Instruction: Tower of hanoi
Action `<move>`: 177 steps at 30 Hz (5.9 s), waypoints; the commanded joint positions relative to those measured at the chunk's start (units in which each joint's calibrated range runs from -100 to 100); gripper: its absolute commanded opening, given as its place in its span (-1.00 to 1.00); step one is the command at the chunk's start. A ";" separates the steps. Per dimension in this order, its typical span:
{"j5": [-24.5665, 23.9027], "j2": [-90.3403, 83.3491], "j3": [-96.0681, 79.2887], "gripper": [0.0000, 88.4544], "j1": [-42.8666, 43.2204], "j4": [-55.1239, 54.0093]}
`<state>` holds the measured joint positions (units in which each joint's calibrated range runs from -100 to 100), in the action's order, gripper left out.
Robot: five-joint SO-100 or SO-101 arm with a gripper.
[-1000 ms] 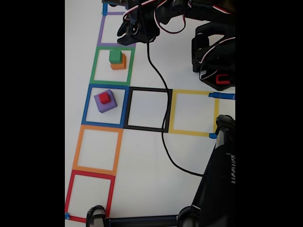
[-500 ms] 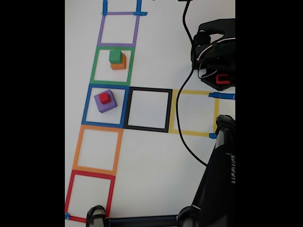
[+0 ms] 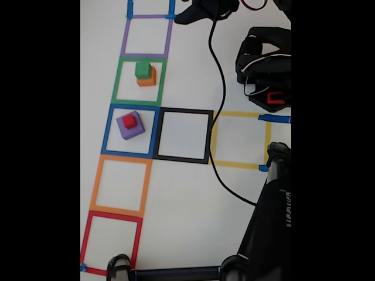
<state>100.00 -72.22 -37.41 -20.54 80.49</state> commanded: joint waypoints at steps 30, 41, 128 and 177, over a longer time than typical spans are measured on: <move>0.00 36.33 -56.32 -0.22 5.58 -110.86; 0.00 53.13 -54.78 -0.24 7.31 -123.33; 0.00 55.15 -42.59 -0.83 15.27 -112.88; 0.00 20.99 3.41 -0.86 -19.15 -19.60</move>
<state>100.00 -48.92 -20.76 -36.81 75.90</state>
